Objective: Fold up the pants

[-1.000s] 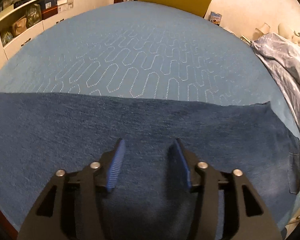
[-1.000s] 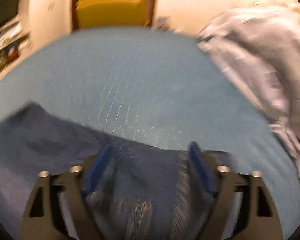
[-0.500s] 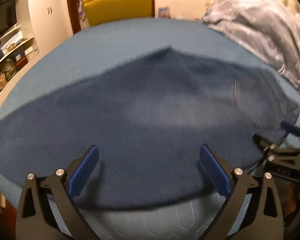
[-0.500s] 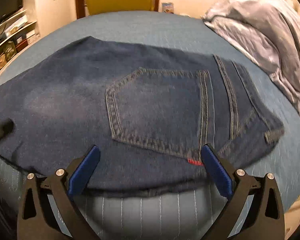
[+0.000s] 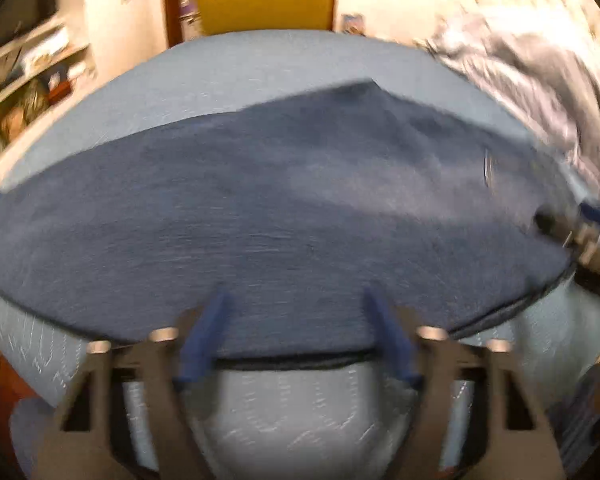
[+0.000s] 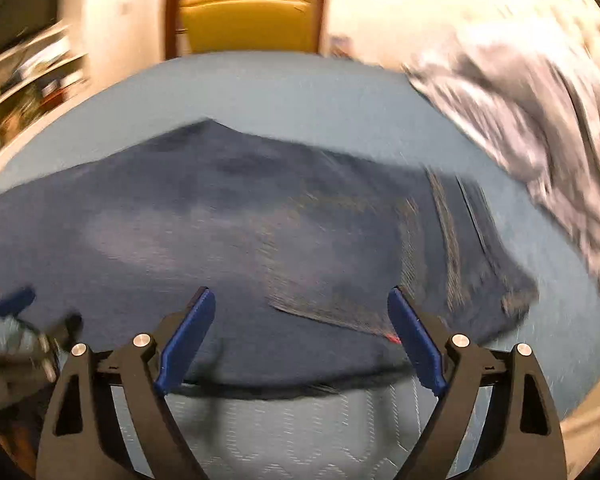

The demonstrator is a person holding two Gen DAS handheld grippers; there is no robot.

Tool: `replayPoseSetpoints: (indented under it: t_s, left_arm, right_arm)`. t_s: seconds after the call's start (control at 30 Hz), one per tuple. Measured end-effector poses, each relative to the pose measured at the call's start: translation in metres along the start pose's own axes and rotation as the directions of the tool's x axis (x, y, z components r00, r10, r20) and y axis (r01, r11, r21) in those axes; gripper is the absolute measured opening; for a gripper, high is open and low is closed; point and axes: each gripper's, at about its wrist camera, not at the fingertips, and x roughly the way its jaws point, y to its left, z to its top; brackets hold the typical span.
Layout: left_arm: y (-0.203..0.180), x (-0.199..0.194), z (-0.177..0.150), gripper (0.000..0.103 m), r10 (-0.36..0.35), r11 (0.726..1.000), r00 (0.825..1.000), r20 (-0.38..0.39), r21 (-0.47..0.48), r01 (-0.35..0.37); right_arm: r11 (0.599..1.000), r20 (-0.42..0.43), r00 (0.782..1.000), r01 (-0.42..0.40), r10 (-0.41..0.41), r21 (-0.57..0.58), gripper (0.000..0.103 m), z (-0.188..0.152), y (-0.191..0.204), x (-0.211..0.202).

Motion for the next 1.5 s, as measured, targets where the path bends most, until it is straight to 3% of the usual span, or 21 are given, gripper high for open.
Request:
replayPoseSetpoints:
  t_s: [0.13, 0.17, 0.23, 0.3, 0.5, 0.63, 0.73, 0.8, 0.87, 0.93, 0.97, 1.03, 1.1, 1.13, 1.2, 1.23, 1.27, 1.37, 1.43, 1.5]
  left_arm:
    - [0.058, -0.012, 0.000, 0.054, 0.091, 0.993, 0.996, 0.024, -0.080, -0.089]
    - [0.072, -0.009, -0.001, 0.053, 0.096, 0.991, 0.995, 0.004, -0.097, -0.095]
    - [0.105, -0.012, -0.006, 0.036, 0.065, 0.990, 0.998, 0.011, -0.129, -0.063]
    - [0.128, -0.021, -0.007, 0.037, 0.131, 0.981, 0.991, 0.022, -0.146, -0.126]
    - [0.211, -0.032, 0.000, 0.042, 0.237, 0.953, 0.968, 0.081, -0.215, -0.215]
    - [0.265, -0.021, 0.000, 0.044, 0.242, 0.947, 0.970, 0.039, -0.229, -0.227]
    - [0.278, -0.022, 0.008, 0.043, 0.303, 0.921, 0.953, -0.010, -0.255, -0.295]
    - [0.268, -0.025, 0.014, 0.044, 0.349, 0.905, 0.937, -0.031, -0.249, -0.346]
    - [0.247, -0.032, 0.021, 0.044, 0.312, 0.920, 0.950, 0.001, -0.252, -0.301]
    - [0.204, -0.041, 0.028, 0.044, 0.236, 0.957, 0.970, 0.054, -0.183, -0.223]
    - [0.192, -0.044, 0.028, 0.044, 0.208, 0.966, 0.976, 0.066, -0.169, -0.194]
    - [0.152, -0.047, 0.031, 0.045, 0.104, 0.985, 0.992, 0.073, -0.143, -0.093]
    - [0.105, -0.045, 0.034, 0.045, -0.004, 0.997, 0.998, 0.063, -0.071, 0.009]
    - [0.080, -0.045, 0.036, 0.046, -0.039, 0.999, 0.997, 0.061, -0.014, 0.040]
    - [0.025, -0.046, 0.038, 0.050, -0.126, 0.985, 0.990, 0.056, 0.123, 0.118]
    - [0.001, -0.046, 0.039, 0.052, -0.160, 0.975, 0.986, 0.049, 0.164, 0.150]
    - [-0.018, -0.045, 0.038, 0.052, -0.178, 0.968, 0.983, 0.041, 0.187, 0.167]
    - [-0.083, -0.046, 0.034, 0.052, -0.253, 0.925, 0.967, 0.020, 0.299, 0.236]
    - [-0.133, -0.047, 0.025, 0.052, -0.308, 0.874, 0.951, 0.002, 0.397, 0.282]
    - [-0.175, -0.043, 0.018, 0.052, -0.363, 0.816, 0.931, -0.022, 0.475, 0.330]
  right_arm:
    - [0.999, -0.110, 0.993, -0.038, 0.035, -0.034, 0.077, -0.021, 0.016, 0.026]
    - [0.999, -0.091, 0.995, -0.040, 0.038, -0.021, 0.077, -0.026, 0.015, 0.024]
    - [0.999, -0.079, 0.997, -0.028, 0.024, -0.044, 0.077, -0.029, 0.016, 0.022]
    - [0.998, -0.091, 0.996, -0.025, 0.020, -0.051, 0.078, -0.028, 0.017, 0.021]
    - [1.000, -0.105, 0.994, -0.017, 0.016, -0.012, 0.086, -0.030, 0.012, 0.027]
    - [1.000, -0.118, 0.993, -0.009, 0.009, -0.003, 0.088, -0.028, 0.012, 0.030]
    - [1.000, -0.118, 0.993, -0.003, 0.004, 0.011, 0.089, -0.028, 0.011, 0.032]
    - [1.000, -0.117, 0.993, 0.003, -0.001, 0.018, 0.089, -0.028, 0.011, 0.031]
    - [0.999, -0.118, 0.993, -0.016, 0.021, 0.047, 0.088, -0.025, 0.005, 0.028]
    - [0.993, -0.069, 0.995, -0.067, 0.074, 0.096, 0.074, -0.019, -0.009, 0.014]
    - [0.989, -0.020, 0.996, -0.080, 0.083, 0.125, 0.074, -0.015, -0.021, 0.004]
    - [0.977, 0.065, 0.998, -0.034, 0.021, 0.208, 0.074, -0.005, -0.059, -0.012]
    - [0.935, 0.089, 0.994, 0.022, -0.058, 0.355, 0.070, -0.002, -0.109, -0.016]
    - [0.891, 0.081, 0.994, 0.023, -0.067, 0.453, 0.068, -0.008, -0.141, -0.011]
    - [0.867, -0.007, 1.000, 0.026, -0.026, 0.498, 0.064, -0.020, -0.172, 0.016]
    - [0.865, -0.077, 0.997, 0.011, 0.032, 0.502, 0.056, -0.034, -0.185, 0.039]
    - [0.852, -0.090, 0.992, -0.027, 0.086, 0.522, 0.041, -0.048, -0.193, 0.050]
    - [0.833, -0.013, 0.990, -0.114, 0.143, 0.541, 0.036, -0.064, -0.203, 0.032]
    - [0.732, 0.072, 0.979, -0.192, 0.192, 0.654, 0.040, -0.082, -0.226, 0.019]
    - [0.646, 0.002, 0.991, -0.087, 0.132, 0.758, 0.041, -0.104, -0.254, 0.019]
